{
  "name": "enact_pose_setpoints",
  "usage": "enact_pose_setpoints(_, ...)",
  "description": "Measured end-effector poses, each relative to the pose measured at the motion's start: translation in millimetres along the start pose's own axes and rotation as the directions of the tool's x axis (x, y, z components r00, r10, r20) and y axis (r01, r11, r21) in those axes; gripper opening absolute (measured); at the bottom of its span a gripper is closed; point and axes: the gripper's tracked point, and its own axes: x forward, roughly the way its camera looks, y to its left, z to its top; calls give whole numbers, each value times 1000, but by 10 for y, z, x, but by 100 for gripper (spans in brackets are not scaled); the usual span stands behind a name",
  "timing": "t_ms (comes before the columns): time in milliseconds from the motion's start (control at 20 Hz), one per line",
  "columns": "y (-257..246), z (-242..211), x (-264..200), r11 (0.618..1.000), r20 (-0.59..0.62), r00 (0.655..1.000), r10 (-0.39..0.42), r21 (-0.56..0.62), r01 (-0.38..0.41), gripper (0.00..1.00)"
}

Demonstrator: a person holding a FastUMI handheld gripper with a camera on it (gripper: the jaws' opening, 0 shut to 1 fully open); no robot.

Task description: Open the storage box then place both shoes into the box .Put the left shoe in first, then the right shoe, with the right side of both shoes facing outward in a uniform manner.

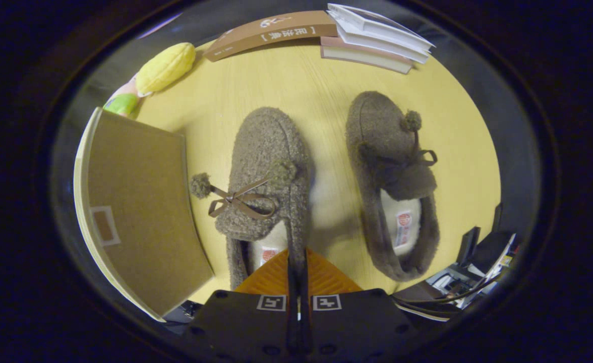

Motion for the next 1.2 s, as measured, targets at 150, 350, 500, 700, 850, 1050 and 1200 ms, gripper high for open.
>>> enact_pose_setpoints(150, -65, -84, -292, 996, -2, 997, -78, -44, 78, 5)
enact_pose_setpoints(350, 47, -139, -775, 995, 42, 994, -101, -13, 101, 5)
enact_pose_setpoints(500, 212, -185, -1260, 991, 65, 989, -131, -6, 132, 5)
enact_pose_setpoints(700, 600, -163, -1811, 993, 89, 989, -120, -6, 121, 5)
enact_pose_setpoints(850, 1079, -123, -2076, 996, 116, 990, -79, -34, 84, 5)
enact_pose_setpoints(1050, 1768, -66, -1949, 992, 140, 990, -29, -121, 46, 5)
enact_pose_setpoints(1200, 2100, -79, -1585, 983, 110, 993, -29, -175, 48, 5)
